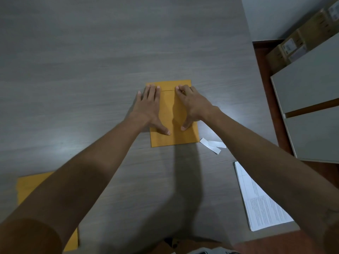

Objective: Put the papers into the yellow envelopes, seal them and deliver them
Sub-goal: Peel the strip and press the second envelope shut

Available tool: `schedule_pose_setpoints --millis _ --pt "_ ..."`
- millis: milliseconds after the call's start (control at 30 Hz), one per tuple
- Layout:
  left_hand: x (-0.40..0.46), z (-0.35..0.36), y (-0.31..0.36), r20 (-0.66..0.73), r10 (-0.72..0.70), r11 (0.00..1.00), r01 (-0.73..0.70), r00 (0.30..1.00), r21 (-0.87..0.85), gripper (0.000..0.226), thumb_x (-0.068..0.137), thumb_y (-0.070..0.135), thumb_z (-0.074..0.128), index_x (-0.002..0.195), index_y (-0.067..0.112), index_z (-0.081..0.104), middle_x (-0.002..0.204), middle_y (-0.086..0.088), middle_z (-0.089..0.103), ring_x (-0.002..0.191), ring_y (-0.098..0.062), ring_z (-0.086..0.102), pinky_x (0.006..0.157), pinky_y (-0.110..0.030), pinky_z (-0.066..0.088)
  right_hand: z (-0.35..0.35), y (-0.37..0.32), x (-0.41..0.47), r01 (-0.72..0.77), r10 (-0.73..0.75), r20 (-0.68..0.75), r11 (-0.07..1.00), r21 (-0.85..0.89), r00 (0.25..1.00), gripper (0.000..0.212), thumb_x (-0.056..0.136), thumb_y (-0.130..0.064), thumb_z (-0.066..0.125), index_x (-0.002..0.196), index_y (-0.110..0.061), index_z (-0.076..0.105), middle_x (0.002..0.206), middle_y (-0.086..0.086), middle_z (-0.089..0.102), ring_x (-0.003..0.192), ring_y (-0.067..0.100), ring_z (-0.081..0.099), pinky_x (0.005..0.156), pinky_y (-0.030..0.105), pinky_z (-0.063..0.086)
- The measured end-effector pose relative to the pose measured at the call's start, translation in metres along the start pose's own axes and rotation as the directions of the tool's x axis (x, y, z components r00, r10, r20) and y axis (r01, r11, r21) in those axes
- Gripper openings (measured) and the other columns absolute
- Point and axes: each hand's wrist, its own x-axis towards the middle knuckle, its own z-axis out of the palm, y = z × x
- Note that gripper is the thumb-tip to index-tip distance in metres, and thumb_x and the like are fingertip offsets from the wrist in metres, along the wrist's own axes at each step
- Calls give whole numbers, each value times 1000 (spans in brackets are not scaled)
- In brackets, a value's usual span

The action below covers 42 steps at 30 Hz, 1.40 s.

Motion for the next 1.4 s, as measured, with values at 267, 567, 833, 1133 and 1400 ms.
schedule_pose_setpoints --millis 267,567,833,1133,1400 --pt "0 4 11 -1 -59 997 59 998 -54 173 31 98 59 149 5 -26 160 -14 -25 147 -30 -26 120 -57 -3 -1 -1 -2 -10 10 4 1000 12 1000 153 44 -49 94 155 -11 -5 159 3 4 146 24 8 116 42 30" --pt "-2 2 9 -62 -40 998 43 997 35 168 33 102 51 152 7 -19 162 -18 -15 149 -34 -16 119 -58 6 -6 -10 0 -43 42 -6 997 -71 999 151 43 -49 94 154 -9 1 156 2 12 143 25 15 112 41 36" --pt "-4 -4 14 -91 2 980 16 996 198 163 35 106 41 154 6 -11 163 -17 -9 150 -34 -12 119 -57 1 -7 -12 -1 -51 51 2 995 -84 999 150 43 -49 94 154 -8 1 157 3 12 143 25 15 114 39 32" --pt "-3 0 13 -75 22 1000 -20 997 22 165 38 93 64 154 4 -11 162 -15 -18 150 -30 -15 123 -46 4 -7 -19 2 -76 76 -5 993 -85 997 150 40 -45 95 153 -6 5 154 5 16 140 27 19 112 40 37" --pt "0 -1 13 -50 21 998 -18 999 56 168 36 96 61 152 1 -15 161 -16 -20 149 -32 -18 123 -45 0 -7 -20 -3 -99 99 2 995 -31 995 151 43 -40 96 154 -9 0 158 3 9 146 25 12 114 42 34"
